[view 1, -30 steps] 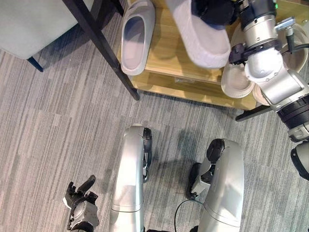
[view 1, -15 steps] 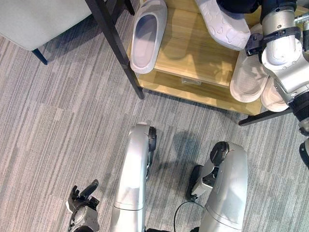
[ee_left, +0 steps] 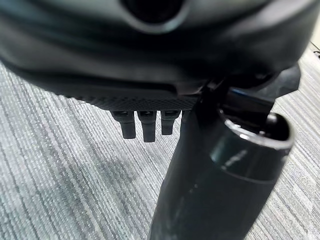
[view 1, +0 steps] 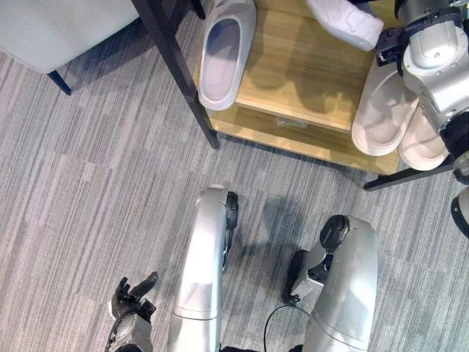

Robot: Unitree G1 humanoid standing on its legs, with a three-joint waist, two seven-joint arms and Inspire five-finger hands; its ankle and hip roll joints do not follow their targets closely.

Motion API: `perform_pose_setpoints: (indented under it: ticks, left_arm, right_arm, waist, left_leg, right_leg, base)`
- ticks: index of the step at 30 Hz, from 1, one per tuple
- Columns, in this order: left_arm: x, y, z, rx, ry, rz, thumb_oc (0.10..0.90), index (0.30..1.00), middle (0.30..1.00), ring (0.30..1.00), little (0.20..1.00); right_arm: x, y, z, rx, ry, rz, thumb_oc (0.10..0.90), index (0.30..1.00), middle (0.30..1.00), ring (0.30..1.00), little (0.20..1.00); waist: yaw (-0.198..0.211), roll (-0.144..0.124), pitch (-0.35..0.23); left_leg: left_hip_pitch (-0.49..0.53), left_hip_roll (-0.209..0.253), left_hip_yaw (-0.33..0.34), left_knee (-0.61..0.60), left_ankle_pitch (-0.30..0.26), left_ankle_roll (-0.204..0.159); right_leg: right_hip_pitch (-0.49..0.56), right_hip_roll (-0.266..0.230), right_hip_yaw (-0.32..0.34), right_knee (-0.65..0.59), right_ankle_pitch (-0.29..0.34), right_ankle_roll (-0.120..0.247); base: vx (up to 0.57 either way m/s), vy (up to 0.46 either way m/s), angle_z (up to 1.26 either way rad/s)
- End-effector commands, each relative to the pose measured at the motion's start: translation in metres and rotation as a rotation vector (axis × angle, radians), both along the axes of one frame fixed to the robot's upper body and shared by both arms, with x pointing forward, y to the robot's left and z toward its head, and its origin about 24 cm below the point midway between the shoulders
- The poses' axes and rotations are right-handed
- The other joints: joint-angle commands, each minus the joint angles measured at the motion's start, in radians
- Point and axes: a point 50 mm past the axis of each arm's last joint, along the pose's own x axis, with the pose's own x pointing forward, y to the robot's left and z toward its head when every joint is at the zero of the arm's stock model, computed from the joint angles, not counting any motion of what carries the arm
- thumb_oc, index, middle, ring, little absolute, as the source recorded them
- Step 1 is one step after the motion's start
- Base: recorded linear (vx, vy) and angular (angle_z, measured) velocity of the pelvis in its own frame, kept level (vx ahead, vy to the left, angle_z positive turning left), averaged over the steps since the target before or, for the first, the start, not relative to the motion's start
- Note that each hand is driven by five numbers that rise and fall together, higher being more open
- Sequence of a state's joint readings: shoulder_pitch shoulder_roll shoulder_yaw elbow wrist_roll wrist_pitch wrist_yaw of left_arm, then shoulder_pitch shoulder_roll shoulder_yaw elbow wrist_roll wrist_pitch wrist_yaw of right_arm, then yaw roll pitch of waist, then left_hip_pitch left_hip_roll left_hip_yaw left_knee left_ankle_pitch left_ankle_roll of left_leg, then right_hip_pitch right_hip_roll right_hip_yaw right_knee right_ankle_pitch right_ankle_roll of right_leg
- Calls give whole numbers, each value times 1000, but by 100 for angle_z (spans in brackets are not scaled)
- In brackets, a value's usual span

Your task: Arrange the slippers neatly on the shoe rack.

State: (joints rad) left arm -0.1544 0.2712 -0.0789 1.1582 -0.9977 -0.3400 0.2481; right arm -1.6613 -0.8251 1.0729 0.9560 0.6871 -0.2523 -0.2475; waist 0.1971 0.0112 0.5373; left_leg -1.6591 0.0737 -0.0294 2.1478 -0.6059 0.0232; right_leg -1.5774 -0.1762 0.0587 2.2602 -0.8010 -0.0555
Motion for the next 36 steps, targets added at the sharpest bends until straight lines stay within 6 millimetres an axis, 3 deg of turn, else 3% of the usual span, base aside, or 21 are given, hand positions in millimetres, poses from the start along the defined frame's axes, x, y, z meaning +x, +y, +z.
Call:
perform_pose_setpoints:
  ticks: [1, 8, 9, 12, 22, 25, 36]
  left_arm:
    - [-22, 33, 6, 128, 54, -52, 800, 900, 900, 900, 900]
    - [-20, 23, 4, 160, 73, -149, 800, 900, 900, 900, 900]
    - [-35, 27, 0, 173, 122, -139, 800, 900, 900, 900, 900]
    - [-54, 30, -6, 153, 163, -108, 800, 900, 900, 900, 900]
    - [-61, 33, -5, 162, 157, -99, 800, 900, 900, 900, 900]
    - [-58, 34, -3, 173, 135, -105, 800, 900, 900, 900, 900]
    - [-51, 23, -4, 162, 104, -155, 800, 900, 900, 900, 900]
  right_arm:
    - [-49, 28, 89, 30, -277, 144, 400, 300, 300, 300, 300]
    - [-53, 28, 86, 41, -274, 194, 400, 300, 300, 300, 300]
    - [-56, 12, 85, 81, -275, 189, 400, 300, 300, 300, 300]
    - [-64, 4, 84, 44, -275, 211, 400, 300, 300, 300, 300]
    - [-65, -20, 57, 19, -221, 234, 400, 300, 300, 300, 300]
    - [-66, -22, 39, -68, -145, 261, 400, 300, 300, 300, 300]
    - [-61, 1, 12, -468, -43, 186, 400, 300, 300, 300, 300]
  waist:
    - [59, -35, -17]
    - [55, -53, -17]
    - [59, -51, -17]
    - [54, -57, -17]
    - [47, -56, -17]
    - [44, -62, -17]
    - [44, -68, -17]
  left_leg:
    - [89, 19, -53, 65, -201, 11]
    - [89, 19, -53, 58, -206, 13]
    - [89, 17, -51, 58, -206, 13]
    - [89, 20, -49, 59, -208, 13]
    - [89, 23, -37, 61, -207, 15]
    - [89, 24, -35, 56, -203, 12]
    - [89, 22, -40, 56, -199, 8]
  right_leg:
    - [34, -7, 41, 23, 28, -104]
    - [31, -9, 40, 12, 33, -104]
    - [31, -10, 39, 12, 30, -106]
    - [27, -8, 41, 12, 29, -107]
    - [14, -4, 46, 20, 25, -110]
    - [13, -8, 49, 17, 24, -108]
    - [8, -10, 46, 17, 24, -108]
  base:
    - [0, 0, 0]
    - [0, 0, 0]
    - [0, 0, 0]
    - [0, 0, 0]
    - [0, 0, 0]
    - [0, 0, 0]
    - [0, 0, 0]
